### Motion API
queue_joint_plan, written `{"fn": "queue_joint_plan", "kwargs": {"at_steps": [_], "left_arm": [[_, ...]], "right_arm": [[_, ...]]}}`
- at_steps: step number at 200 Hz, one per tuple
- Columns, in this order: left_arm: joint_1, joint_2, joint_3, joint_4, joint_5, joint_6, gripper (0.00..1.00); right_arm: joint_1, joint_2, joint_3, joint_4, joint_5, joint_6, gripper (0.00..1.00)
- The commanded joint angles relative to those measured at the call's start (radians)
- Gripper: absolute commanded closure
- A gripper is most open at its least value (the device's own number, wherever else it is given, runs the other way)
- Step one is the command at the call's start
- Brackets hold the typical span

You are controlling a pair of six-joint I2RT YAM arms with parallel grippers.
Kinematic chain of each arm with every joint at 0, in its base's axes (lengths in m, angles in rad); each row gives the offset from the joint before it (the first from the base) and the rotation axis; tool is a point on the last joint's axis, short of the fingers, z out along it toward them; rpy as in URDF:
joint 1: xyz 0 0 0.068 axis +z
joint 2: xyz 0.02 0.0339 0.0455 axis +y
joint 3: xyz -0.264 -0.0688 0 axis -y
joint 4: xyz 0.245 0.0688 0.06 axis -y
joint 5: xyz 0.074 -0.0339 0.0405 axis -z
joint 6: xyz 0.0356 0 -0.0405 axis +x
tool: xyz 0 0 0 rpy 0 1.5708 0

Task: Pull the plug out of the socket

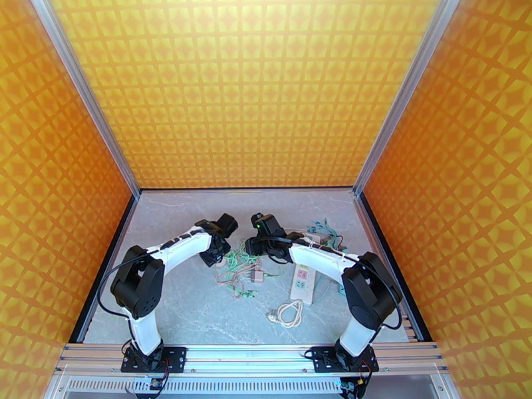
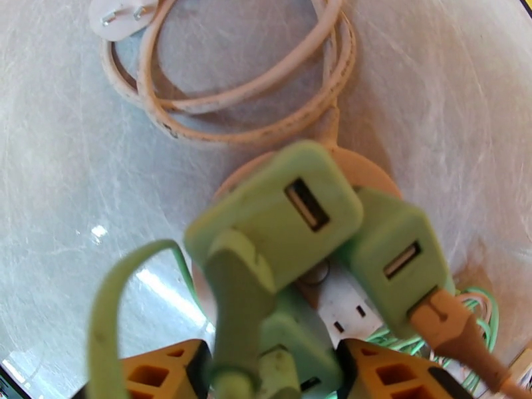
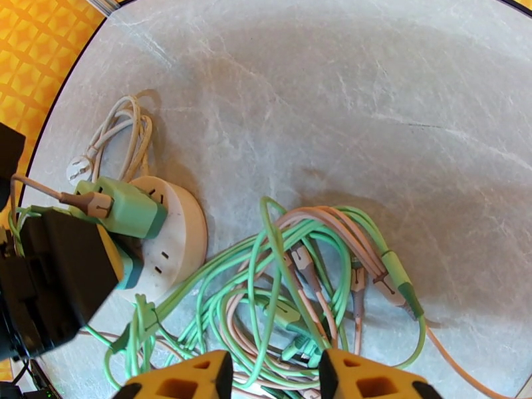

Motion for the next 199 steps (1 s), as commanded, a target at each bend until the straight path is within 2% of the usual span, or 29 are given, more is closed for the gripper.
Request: {"fn": "queue_joint_plan", "kwargs": {"at_steps": [1, 41, 58, 113, 132, 161, 199], "left_arm": [[0.023, 0.021, -0.011, 0.016, -0.046, 0.018, 0.49], [0.023, 0.025, -0.018, 0.034, -0.026, 0.122, 0.65], [0.020, 0.011, -0.038, 0.035, -0.015, 0.187, 0.66], [0.020, -0.073, -0.167, 0.176, 0.182, 0.562, 0.67], [0.021, -0.102, -0.196, 0.182, 0.215, 0.666, 0.68], [0.022, -0.118, -0.217, 0.192, 0.228, 0.774, 0.67], [0.023, -0.082, -0.185, 0.215, 0.239, 0.766, 0.67]], "right_arm": [[-0.005, -0.020, -0.009, 0.011, -0.018, -0.002, 0.59], [-0.005, -0.023, 0.002, 0.002, -0.021, -0.004, 0.59], [-0.005, -0.024, 0.008, 0.000, -0.024, -0.003, 0.59], [-0.005, -0.018, 0.039, -0.007, -0.035, 0.001, 0.59], [-0.004, -0.012, 0.052, -0.009, -0.049, 0.005, 0.59], [-0.005, 0.000, 0.061, 0.003, -0.116, 0.021, 0.58], [-0.005, 0.059, 0.103, 0.037, -0.297, 0.065, 0.57]]}}
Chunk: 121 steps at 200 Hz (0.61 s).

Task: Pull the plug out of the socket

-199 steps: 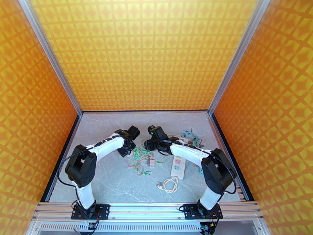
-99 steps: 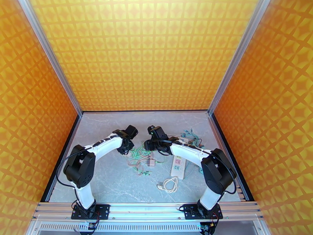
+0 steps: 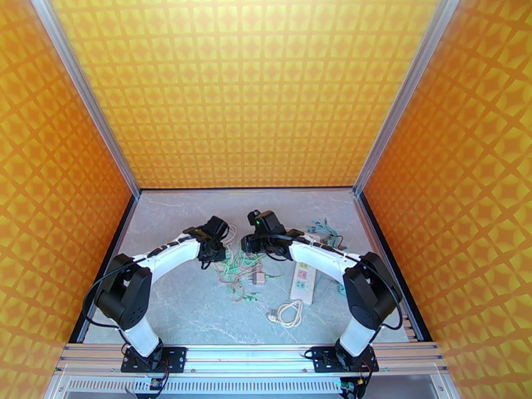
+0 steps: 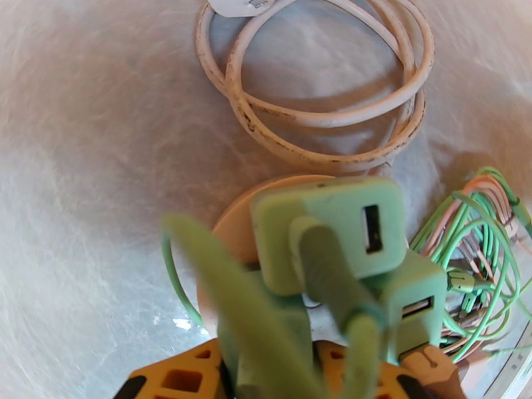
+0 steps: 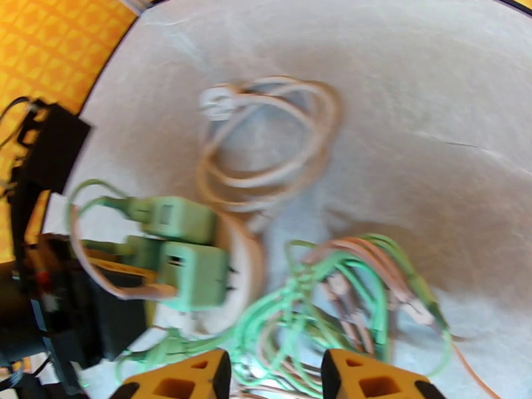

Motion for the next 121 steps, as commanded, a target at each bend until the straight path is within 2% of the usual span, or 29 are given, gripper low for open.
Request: {"fn": "queue_joint_plan", "kwargs": {"at_steps": [1, 19, 79, 121], "left_arm": [[-0.007, 0.043, -0.003, 0.007, 0.108, 0.054, 0.67], [-0.006, 0.044, 0.004, 0.016, 0.108, 0.031, 0.67], [-0.007, 0.043, 0.024, 0.016, 0.108, 0.011, 0.68], [-0.006, 0.048, 0.024, 0.005, 0.109, 0.030, 0.70]], "right_arm": [[-0.005, 0.048, 0.047, 0.033, -0.146, 0.045, 0.57], [0.000, 0.073, 0.067, 0.036, -0.189, 0.056, 0.57], [0.028, 0.121, 0.101, 0.002, -0.145, 0.029, 0.57], [0.026, 0.188, 0.158, -0.012, -0.160, 0.071, 0.59]]}}
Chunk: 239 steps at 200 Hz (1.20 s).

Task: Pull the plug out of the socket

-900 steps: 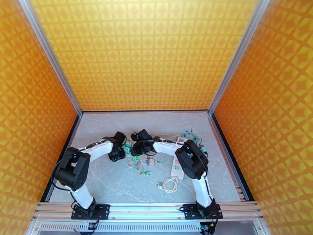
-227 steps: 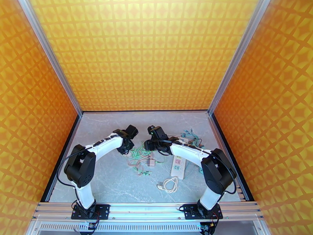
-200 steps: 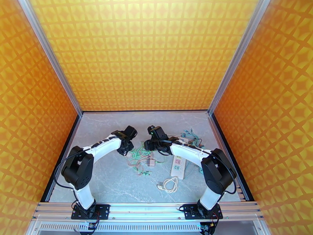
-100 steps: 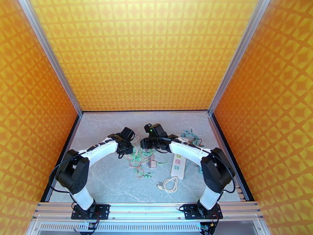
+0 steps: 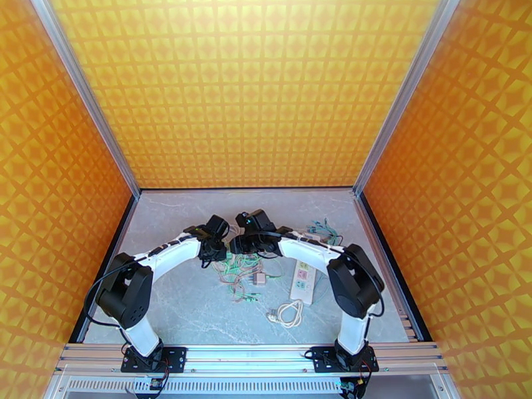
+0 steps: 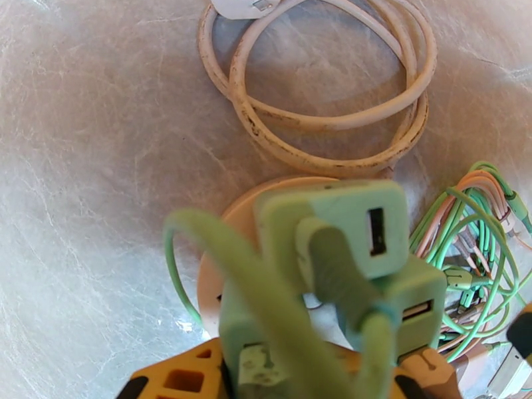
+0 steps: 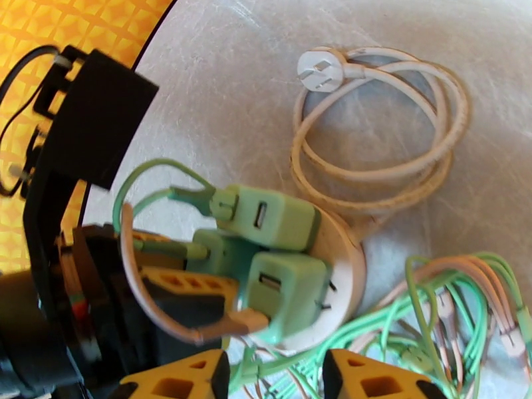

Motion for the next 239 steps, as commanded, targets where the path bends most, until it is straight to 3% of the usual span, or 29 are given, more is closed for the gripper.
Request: {"fn": "queue_joint_plan", "kwargs": {"at_steps": [1, 45, 132, 215, 239], "left_arm": [[-0.009, 0.037, 0.008, 0.006, 0.093, 0.018, 0.69], [-0.009, 0.042, 0.008, 0.000, 0.093, 0.026, 0.68], [-0.010, 0.070, 0.027, -0.008, 0.093, 0.049, 0.65], [-0.008, 0.086, 0.021, -0.001, 0.093, 0.064, 0.64], [-0.008, 0.096, 0.025, 0.002, 0.093, 0.072, 0.72]], "right_arm": [[-0.001, 0.041, 0.041, -0.018, -0.018, 0.037, 0.59], [-0.034, 0.077, 0.051, 0.031, -0.064, 0.125, 0.59], [-0.041, 0.177, 0.145, -0.004, -0.194, 0.119, 0.59], [-0.051, 0.228, 0.131, -0.118, -0.157, 0.095, 0.64], [-0.052, 0.230, 0.146, -0.148, -0.145, 0.076, 0.64]]}}
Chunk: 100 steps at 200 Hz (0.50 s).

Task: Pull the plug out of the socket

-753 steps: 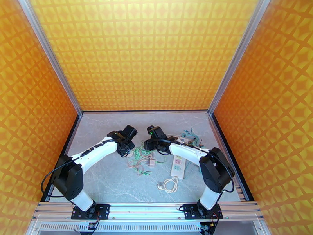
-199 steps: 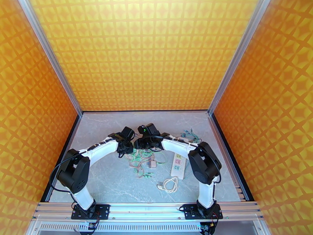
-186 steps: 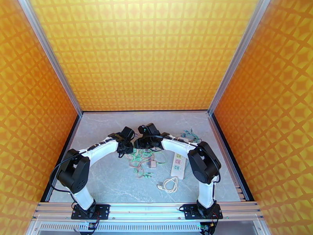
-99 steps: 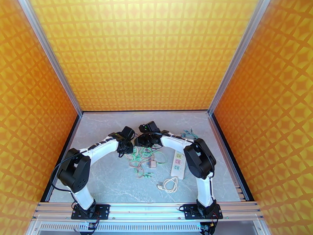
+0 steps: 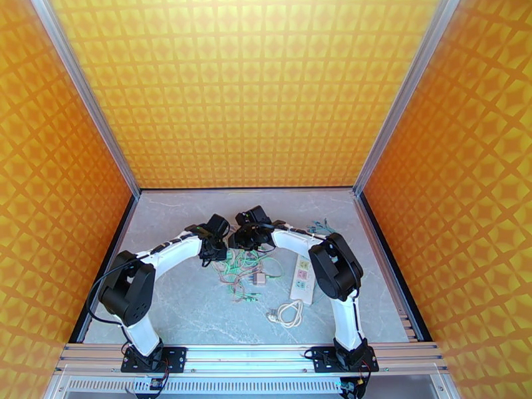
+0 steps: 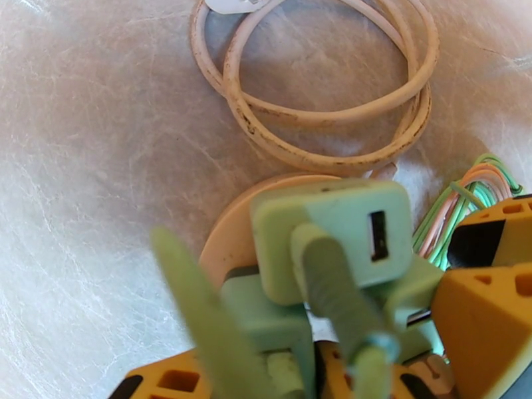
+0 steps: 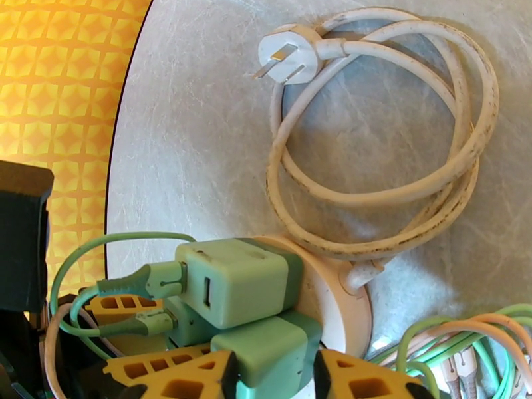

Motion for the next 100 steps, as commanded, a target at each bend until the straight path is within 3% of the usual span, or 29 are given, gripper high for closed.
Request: {"fn": "queue_joint_plan", "kwargs": {"at_steps": [1, 17, 100], "left_arm": [[-0.012, 0.066, -0.001, 0.026, 0.082, 0.035, 0.73], [-0.013, 0.048, 0.006, 0.024, 0.079, 0.035, 0.80], [-0.008, -0.047, 0.072, -0.011, 0.076, 0.014, 0.85]], "right_arm": [[0.007, 0.050, 0.011, -0.120, 0.025, -0.034, 0.64], [0.007, 0.052, 0.018, -0.146, 0.044, -0.052, 0.64], [0.008, 0.060, 0.007, -0.248, 0.158, -0.139, 0.64]]}}
